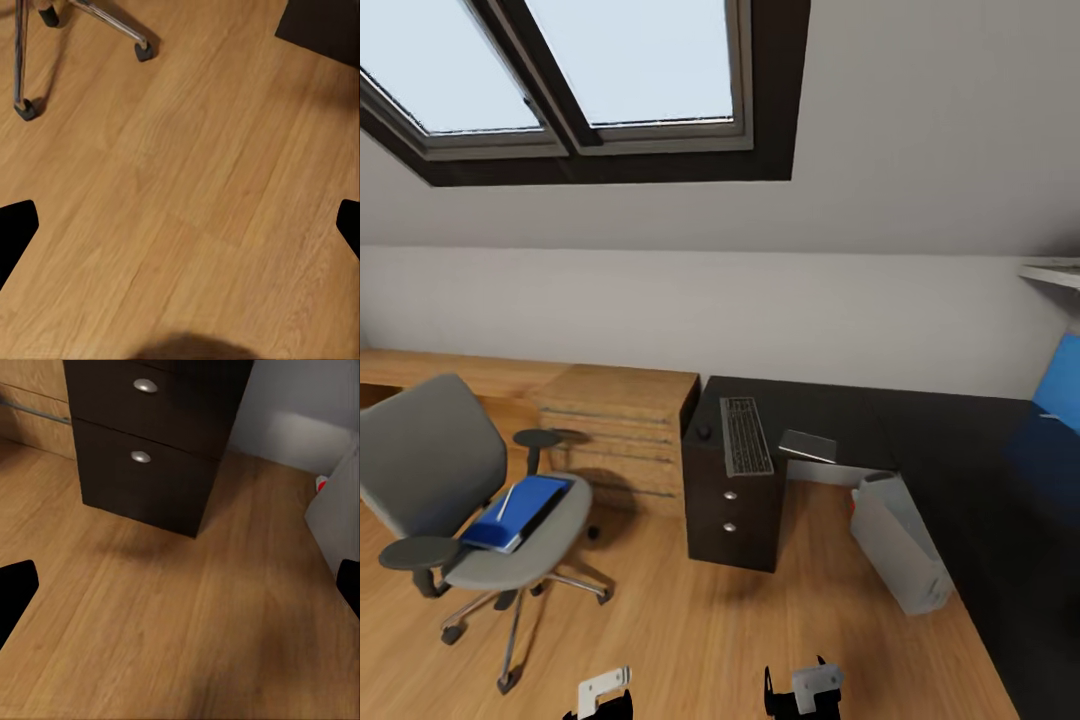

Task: In the bedroom, organize the workspace by keeping the computer under the desk, ensuring the monitor is on the desk, placing the keyboard on the desk next to the monitor, placing the mouse on the desk next to the keyboard, moving the folder from the swivel chair onto the desk next to the mouse, stacking the notebook on top of the folder with the pen on top of the notebook, and positioning the swivel chair next to the desk.

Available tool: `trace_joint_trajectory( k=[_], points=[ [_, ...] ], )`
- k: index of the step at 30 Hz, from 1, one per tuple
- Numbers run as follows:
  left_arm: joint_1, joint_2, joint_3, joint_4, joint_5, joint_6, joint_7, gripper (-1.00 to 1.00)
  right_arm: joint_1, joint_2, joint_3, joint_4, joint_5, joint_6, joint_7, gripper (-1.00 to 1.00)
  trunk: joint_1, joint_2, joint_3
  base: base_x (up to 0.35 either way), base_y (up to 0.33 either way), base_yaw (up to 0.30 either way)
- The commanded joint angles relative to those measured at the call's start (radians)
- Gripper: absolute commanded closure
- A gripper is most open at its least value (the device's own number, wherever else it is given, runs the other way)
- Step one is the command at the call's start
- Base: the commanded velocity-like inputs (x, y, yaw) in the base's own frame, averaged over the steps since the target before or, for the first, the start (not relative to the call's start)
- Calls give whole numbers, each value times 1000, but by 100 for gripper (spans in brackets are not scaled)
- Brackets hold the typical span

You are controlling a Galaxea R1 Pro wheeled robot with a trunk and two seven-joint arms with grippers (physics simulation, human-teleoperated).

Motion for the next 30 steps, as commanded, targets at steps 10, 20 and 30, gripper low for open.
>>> trace_joint_trajectory(
  k=[10, 20, 30],
  points=[
    [-1, 0, -9, 0, 8, -4, 6, -100, -1, 0, 7, 1, 1, 0, -9, -100, 1, -1, 8, 327, 1, -214],
    [-1, 1, -8, 0, 10, -5, 6, -100, -1, 0, 1, -1, -1, -3, -9, -100, 1, -1, 17, 327, 75, -229],
    [-1, 0, -7, 0, 10, -5, 6, -100, -1, 0, 2, -3, 2, -28, -9, -100, 1, -1, 26, 311, 182, -222]
  ],
)
